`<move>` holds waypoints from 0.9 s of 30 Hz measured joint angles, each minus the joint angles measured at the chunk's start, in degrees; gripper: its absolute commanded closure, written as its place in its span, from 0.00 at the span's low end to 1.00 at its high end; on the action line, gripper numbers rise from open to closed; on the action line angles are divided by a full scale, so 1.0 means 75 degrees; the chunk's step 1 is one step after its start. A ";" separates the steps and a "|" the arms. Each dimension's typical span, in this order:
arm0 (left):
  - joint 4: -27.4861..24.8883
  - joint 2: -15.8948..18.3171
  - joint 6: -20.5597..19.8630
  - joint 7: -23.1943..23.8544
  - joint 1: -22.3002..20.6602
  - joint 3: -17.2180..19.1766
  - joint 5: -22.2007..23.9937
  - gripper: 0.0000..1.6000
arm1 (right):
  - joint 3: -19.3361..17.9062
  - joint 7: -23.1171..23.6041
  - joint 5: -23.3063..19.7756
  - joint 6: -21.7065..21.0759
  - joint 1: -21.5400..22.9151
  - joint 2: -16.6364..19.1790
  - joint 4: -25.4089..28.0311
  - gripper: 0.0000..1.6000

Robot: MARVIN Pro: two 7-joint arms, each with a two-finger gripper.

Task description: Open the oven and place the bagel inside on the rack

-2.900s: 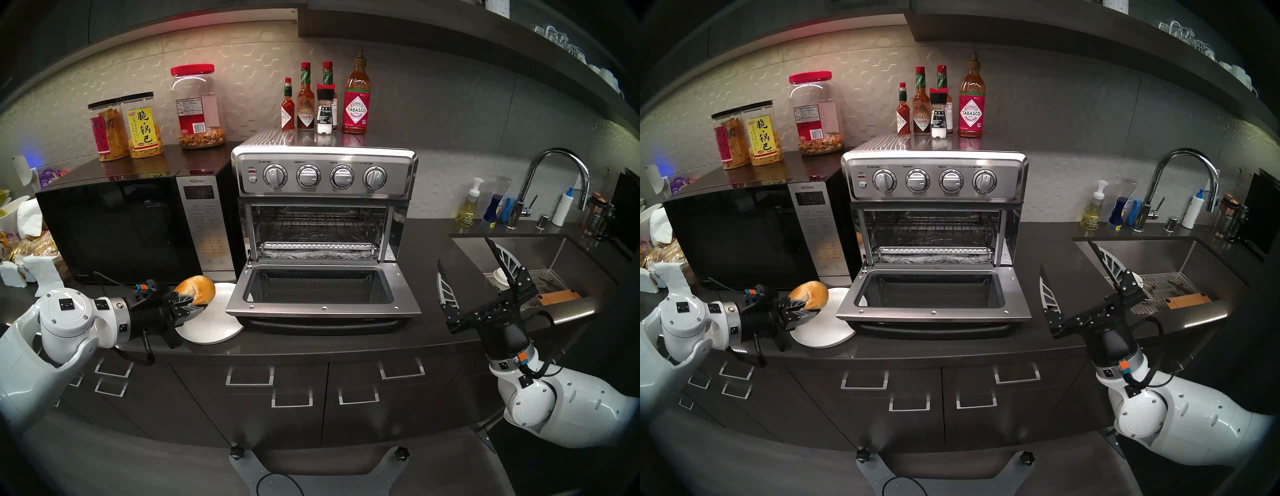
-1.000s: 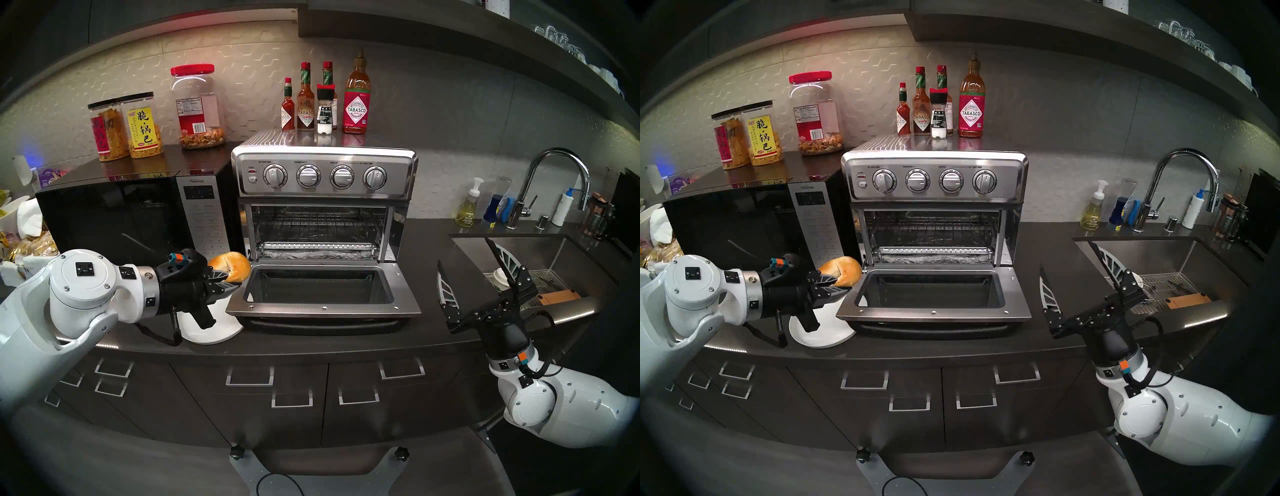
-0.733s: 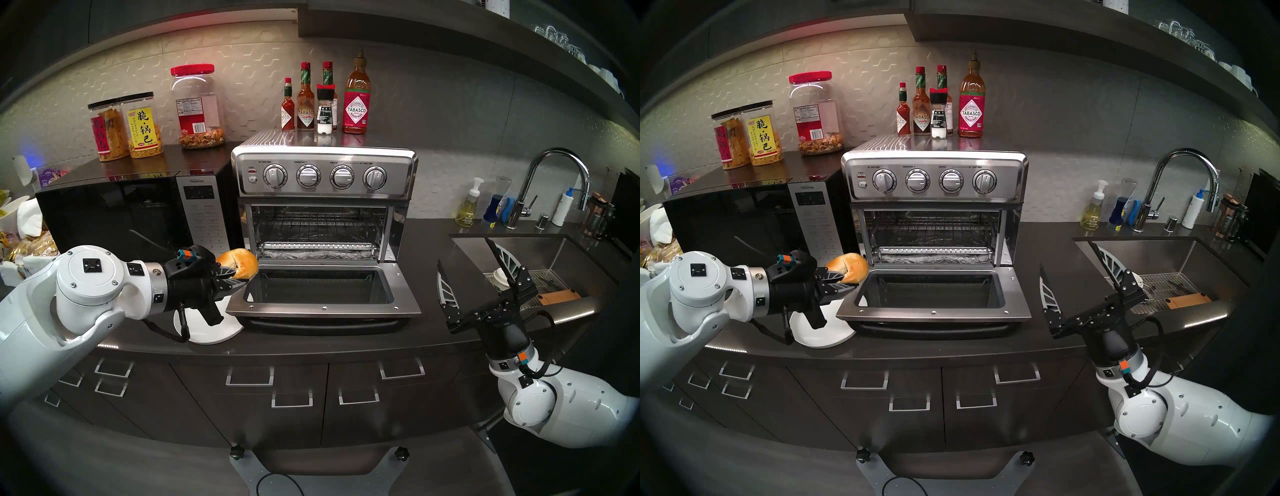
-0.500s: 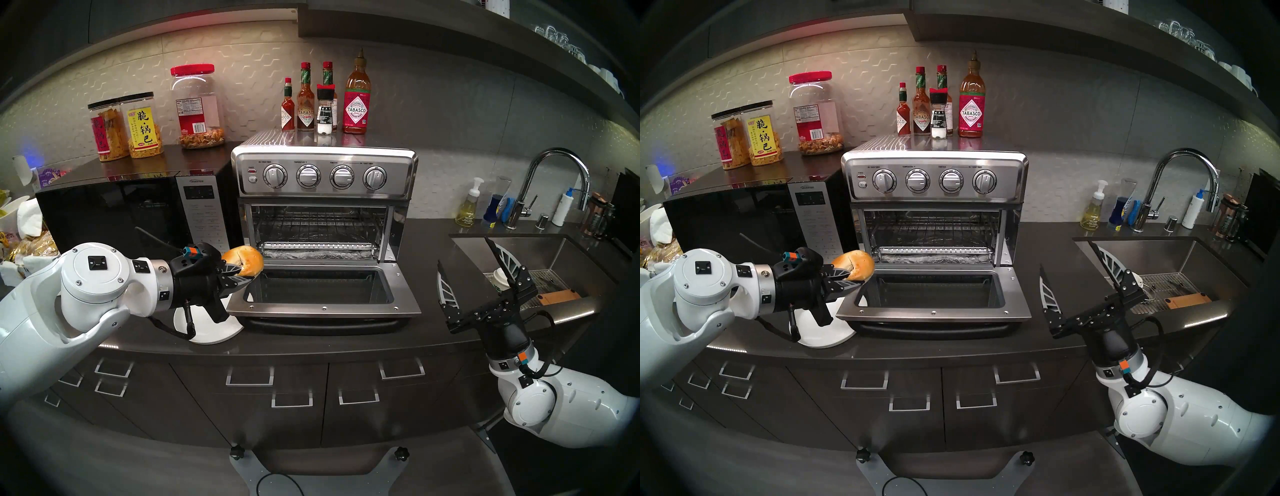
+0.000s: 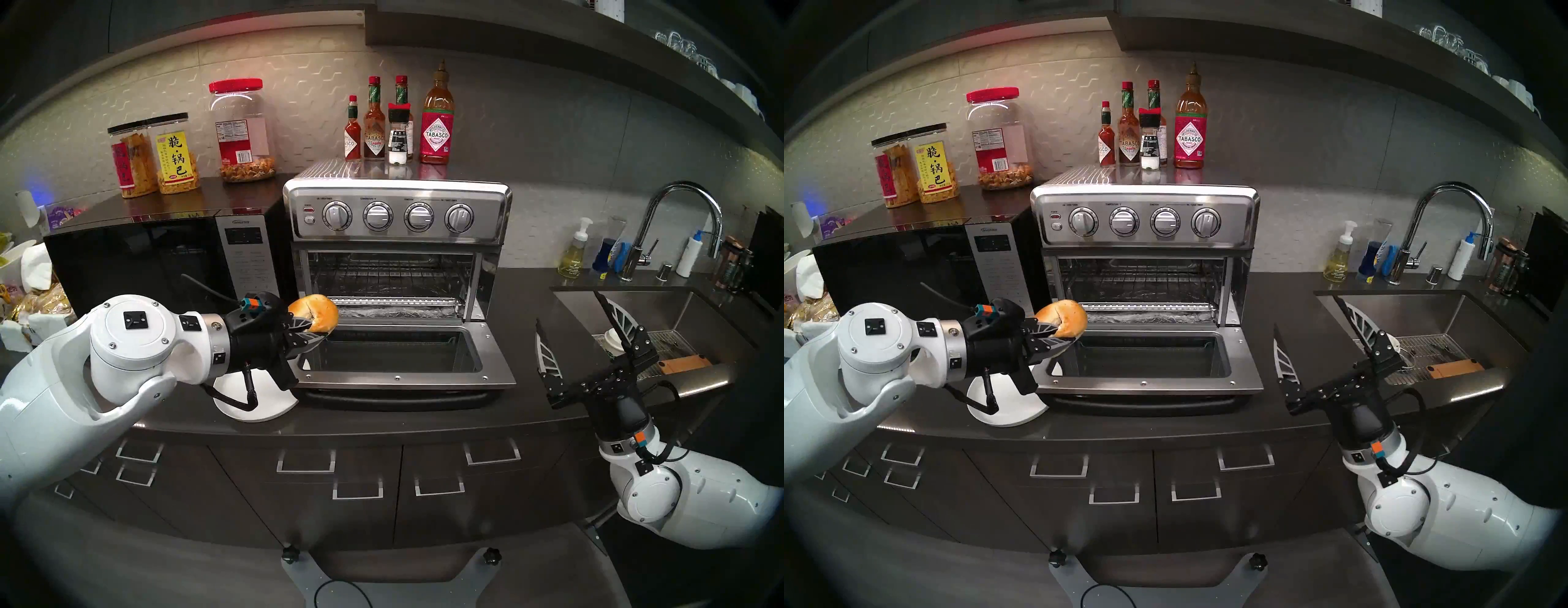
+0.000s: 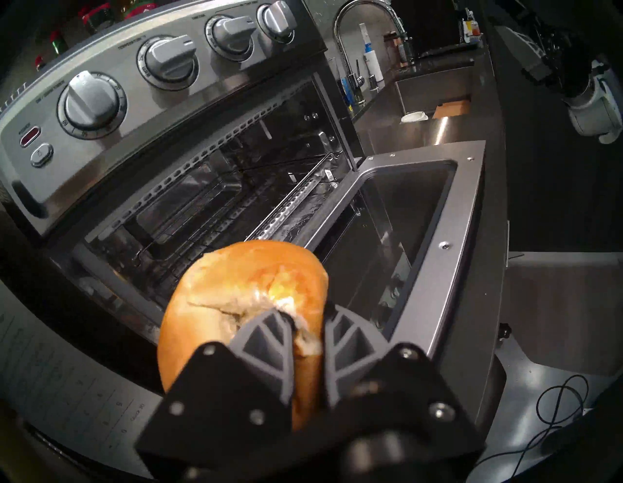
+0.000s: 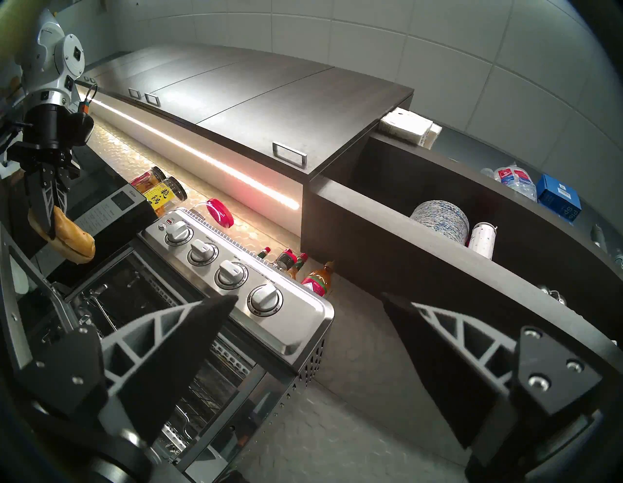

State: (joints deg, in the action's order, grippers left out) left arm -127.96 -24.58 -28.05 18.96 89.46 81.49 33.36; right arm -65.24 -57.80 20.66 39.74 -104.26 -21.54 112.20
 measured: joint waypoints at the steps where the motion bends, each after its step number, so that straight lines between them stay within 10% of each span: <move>1: 0.0023 -0.0065 -0.0022 0.0000 -0.0092 -0.0087 -0.0045 1.00 | 0.0000 0.0000 0.0000 0.0000 0.0000 0.0000 0.0000 0.00; 27: 0.1081 -0.2040 -0.0842 0.0273 -0.1988 -0.1868 -0.1268 1.00 | 0.0001 0.0000 0.0000 0.0003 0.0001 0.0002 -0.0003 0.00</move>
State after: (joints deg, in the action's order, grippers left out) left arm -119.85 -39.88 -34.36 21.01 74.55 67.48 23.86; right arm -65.23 -57.80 20.66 39.77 -104.25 -21.52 112.17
